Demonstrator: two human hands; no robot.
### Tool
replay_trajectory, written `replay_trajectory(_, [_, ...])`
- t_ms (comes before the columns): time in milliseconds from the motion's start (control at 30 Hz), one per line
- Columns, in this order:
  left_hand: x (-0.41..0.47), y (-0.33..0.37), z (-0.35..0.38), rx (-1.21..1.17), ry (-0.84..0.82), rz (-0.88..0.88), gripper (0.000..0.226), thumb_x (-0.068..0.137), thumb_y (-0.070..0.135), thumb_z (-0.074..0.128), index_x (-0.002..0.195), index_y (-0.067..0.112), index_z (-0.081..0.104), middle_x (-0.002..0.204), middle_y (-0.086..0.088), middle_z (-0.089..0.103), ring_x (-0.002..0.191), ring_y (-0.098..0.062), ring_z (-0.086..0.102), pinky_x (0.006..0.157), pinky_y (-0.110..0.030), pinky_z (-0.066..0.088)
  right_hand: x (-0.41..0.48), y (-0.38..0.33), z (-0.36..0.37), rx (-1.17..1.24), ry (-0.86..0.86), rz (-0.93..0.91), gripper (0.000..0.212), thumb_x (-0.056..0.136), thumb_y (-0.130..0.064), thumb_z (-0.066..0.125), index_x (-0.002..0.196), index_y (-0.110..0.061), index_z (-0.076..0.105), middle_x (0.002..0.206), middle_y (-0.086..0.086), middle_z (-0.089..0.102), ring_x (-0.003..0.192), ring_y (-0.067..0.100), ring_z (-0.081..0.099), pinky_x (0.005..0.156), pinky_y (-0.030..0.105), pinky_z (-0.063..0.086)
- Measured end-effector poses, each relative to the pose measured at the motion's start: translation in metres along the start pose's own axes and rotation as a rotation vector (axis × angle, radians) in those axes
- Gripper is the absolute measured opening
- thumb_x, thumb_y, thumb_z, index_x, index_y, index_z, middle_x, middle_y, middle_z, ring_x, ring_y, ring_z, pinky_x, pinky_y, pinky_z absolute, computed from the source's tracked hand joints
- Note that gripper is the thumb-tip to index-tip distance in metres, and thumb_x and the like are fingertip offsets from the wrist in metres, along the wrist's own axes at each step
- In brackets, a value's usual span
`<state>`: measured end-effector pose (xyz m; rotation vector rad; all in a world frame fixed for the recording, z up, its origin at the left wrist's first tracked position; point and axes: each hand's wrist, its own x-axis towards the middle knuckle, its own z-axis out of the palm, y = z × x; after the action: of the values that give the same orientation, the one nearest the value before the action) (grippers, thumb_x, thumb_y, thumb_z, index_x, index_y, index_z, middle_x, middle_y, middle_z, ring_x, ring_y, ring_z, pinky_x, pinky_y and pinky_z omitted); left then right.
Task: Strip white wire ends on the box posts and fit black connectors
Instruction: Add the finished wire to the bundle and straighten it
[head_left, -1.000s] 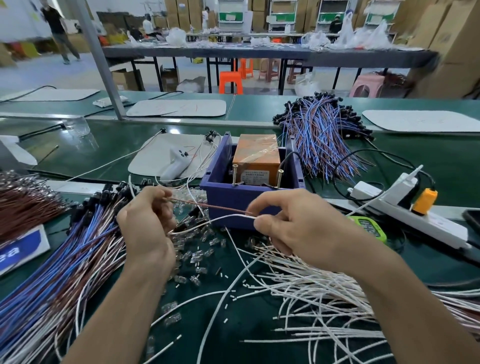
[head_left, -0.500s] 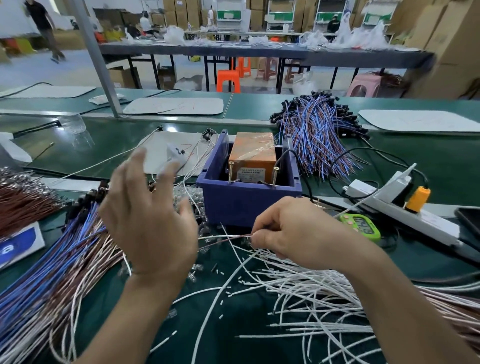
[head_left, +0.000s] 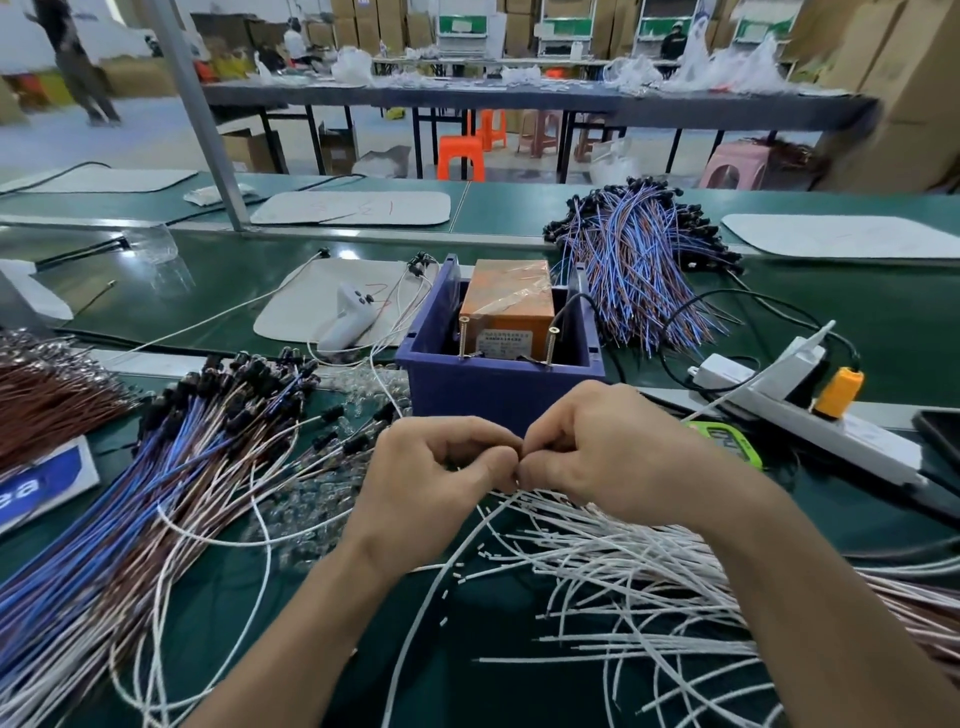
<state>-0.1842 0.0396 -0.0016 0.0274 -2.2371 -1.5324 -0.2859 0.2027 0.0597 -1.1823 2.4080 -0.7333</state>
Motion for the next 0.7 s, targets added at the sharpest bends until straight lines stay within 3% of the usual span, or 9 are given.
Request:
replay_trajectory(200, [0.002,-0.002,-0.006,-0.024,-0.112,-0.048,0.01,0.083,0.022,0.076,0.084,0.029,0.083,0.067,0.002,0.076,0.049,0.002,0.059,0.05,-0.007,0.039,-0.01,0.003,-0.018,0.019,-0.034,0.027,0.013,0.088,-0.034,0.075,0.075,-0.036,0.078,0.052,-0.006,0.063,0.045,0.004,0.048,0.044,0.017,0.04])
replay_trajectory(267, [0.003,0.0,-0.011,-0.016,-0.142,-0.07,0.013,0.081,0.019,0.078,0.085,0.029,0.084,0.068,0.001,0.077,0.05,0.0,0.061,0.05,-0.009,0.041,-0.015,0.002,-0.022,-0.002,-0.005,0.031,0.013,0.088,-0.031,0.076,0.075,-0.035,0.078,0.054,-0.005,0.065,0.045,0.004,0.049,0.045,0.016,0.04])
replay_trajectory(333, [0.004,0.002,-0.016,0.01,-0.169,-0.107,0.013,0.079,0.022,0.078,0.084,0.032,0.084,0.069,0.001,0.077,0.054,-0.01,0.065,0.052,-0.019,0.046,-0.023,0.001,-0.024,-0.026,0.035,0.028,0.014,0.087,-0.029,0.076,0.075,-0.034,0.078,0.057,-0.006,0.068,0.047,0.004,0.052,0.047,0.013,0.041])
replay_trajectory(400, [0.006,0.004,-0.021,0.031,-0.196,-0.127,0.011,0.078,0.026,0.078,0.082,0.034,0.084,0.068,-0.001,0.076,0.051,-0.019,0.057,0.049,-0.026,0.04,-0.036,0.002,-0.024,-0.01,0.088,0.037,0.015,0.087,-0.029,0.076,0.074,-0.036,0.078,0.058,-0.008,0.069,0.047,0.003,0.053,0.047,0.012,0.04])
replay_trajectory(567, [0.006,0.01,-0.028,0.077,-0.23,-0.13,0.019,0.083,0.016,0.085,0.08,0.034,0.084,0.068,-0.001,0.076,0.049,-0.009,0.052,0.046,-0.018,0.038,-0.084,0.026,-0.029,0.048,0.227,0.145,0.027,0.088,-0.029,0.079,0.062,-0.038,0.074,0.054,-0.013,0.065,0.043,0.004,0.049,0.043,0.012,0.035])
replay_trajectory(667, [0.006,0.018,-0.017,0.092,-0.244,-0.121,0.022,0.084,0.012,0.082,0.078,0.033,0.084,0.067,-0.001,0.076,0.045,-0.002,0.052,0.046,-0.013,0.038,-0.117,0.045,-0.039,0.056,0.315,0.266,0.02,0.085,-0.031,0.082,0.071,-0.045,0.077,0.066,-0.015,0.072,0.059,0.01,0.064,0.056,0.026,0.052])
replay_trajectory(700, [0.006,0.021,-0.01,0.11,-0.252,-0.117,0.021,0.084,0.015,0.082,0.078,0.035,0.083,0.068,0.0,0.077,0.049,-0.007,0.06,0.049,-0.018,0.045,-0.128,0.052,-0.043,0.049,0.352,0.299,0.019,0.084,-0.032,0.083,0.07,-0.044,0.078,0.067,-0.018,0.072,0.061,0.006,0.065,0.056,0.022,0.051])
